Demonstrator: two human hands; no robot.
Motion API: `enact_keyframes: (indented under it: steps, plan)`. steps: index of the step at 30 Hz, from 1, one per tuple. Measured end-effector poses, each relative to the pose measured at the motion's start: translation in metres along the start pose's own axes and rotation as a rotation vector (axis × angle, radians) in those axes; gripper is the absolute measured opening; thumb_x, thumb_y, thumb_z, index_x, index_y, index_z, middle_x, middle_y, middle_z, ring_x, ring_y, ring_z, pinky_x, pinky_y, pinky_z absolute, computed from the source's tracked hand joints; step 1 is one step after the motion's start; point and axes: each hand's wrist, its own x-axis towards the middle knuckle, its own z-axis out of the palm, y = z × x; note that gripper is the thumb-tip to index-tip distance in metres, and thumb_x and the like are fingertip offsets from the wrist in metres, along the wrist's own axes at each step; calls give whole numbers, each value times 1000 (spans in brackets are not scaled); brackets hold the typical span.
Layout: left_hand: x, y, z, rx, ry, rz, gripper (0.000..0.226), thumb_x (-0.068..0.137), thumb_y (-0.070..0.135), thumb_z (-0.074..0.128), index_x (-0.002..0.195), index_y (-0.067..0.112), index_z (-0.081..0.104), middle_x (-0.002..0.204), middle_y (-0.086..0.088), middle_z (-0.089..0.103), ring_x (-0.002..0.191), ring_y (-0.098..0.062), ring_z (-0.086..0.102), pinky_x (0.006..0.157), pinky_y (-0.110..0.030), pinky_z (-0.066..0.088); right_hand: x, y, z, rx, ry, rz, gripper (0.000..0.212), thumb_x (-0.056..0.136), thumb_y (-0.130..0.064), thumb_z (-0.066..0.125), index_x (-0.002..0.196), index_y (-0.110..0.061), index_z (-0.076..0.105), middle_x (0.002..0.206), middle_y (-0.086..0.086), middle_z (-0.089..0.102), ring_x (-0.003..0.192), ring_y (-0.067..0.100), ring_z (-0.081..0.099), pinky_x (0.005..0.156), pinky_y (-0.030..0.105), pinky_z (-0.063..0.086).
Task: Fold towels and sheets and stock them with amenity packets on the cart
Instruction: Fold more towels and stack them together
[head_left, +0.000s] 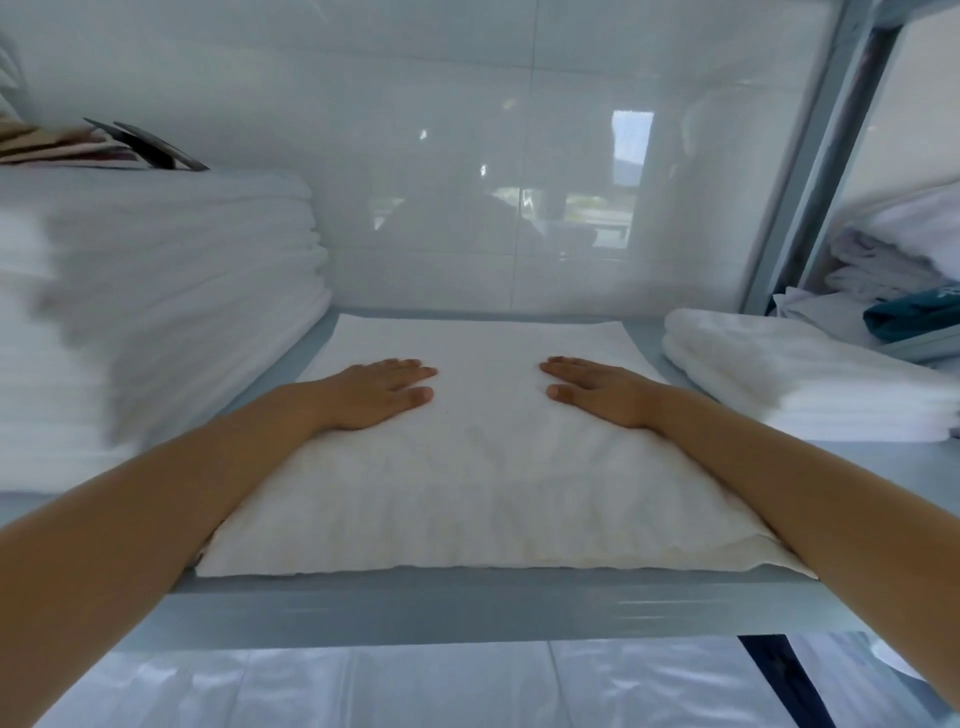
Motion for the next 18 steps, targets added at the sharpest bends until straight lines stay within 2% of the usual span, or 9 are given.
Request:
enact_keyframes:
  steps: [2,4,7,9,10,13,14,16,18]
  plan:
    - [-3,-1,-1,-19,34,7,70,96,71,27,160,41,24,169,11,17,155,-8,12,122,-27,4,-1,3,1,-14,63,8,67,99,-69,35,158,-37,33,166,-14,26,153,5,20,126,28,7]
    - [-11,0,-4,5,81,0,61,102,62,36,158,38,32,168,8,23,154,-11,19,125,-29,9,-9,-1,-2,-113,132,-25,56,105,-54,40,155,-29,41,164,-6,33,152,11,28,126,33,17]
    - [-34,17,-19,26,150,44,48,103,49,49,148,33,50,160,7,41,146,-15,38,121,-30,25,-35,-31,-9,-146,184,-143,46,106,-36,50,149,-19,52,157,1,46,145,19,42,121,38,30]
    - [-56,46,-26,-38,155,104,42,101,50,53,139,35,59,154,10,49,138,-12,46,115,-27,33,-66,-60,-10,-12,151,-192,48,102,-46,54,145,-24,57,153,-5,50,141,13,46,120,35,32]
    - [-68,62,-26,-71,141,148,45,98,57,51,138,38,60,154,13,47,140,-8,44,115,-23,32,-84,-73,-8,55,103,-206,53,99,-56,54,145,-30,56,153,-12,49,140,6,44,120,30,31]
    - [-112,109,-2,-107,47,323,84,80,91,31,151,47,39,160,24,30,146,7,24,115,-11,12,-142,-106,5,138,-51,-284,62,95,-71,50,151,-46,42,157,-31,33,141,-17,27,115,6,17]
    - [-126,119,9,-84,24,362,91,78,95,28,156,47,26,162,27,22,146,10,17,111,-7,6,-155,-112,10,104,-62,-328,62,98,-70,46,154,-46,35,160,-32,27,144,-17,20,115,4,12]
    - [-140,127,28,3,27,398,89,84,90,32,159,47,10,165,28,12,148,11,8,107,-5,1,-174,-116,18,11,-47,-360,65,101,-67,42,159,-42,25,165,-26,18,149,-11,12,121,15,9]
    - [-146,125,31,64,68,364,76,92,78,35,158,49,14,166,25,12,149,8,7,106,-3,-4,-185,-109,20,-38,-17,-287,68,100,-67,41,160,-43,20,167,-24,11,150,-11,4,124,20,6]
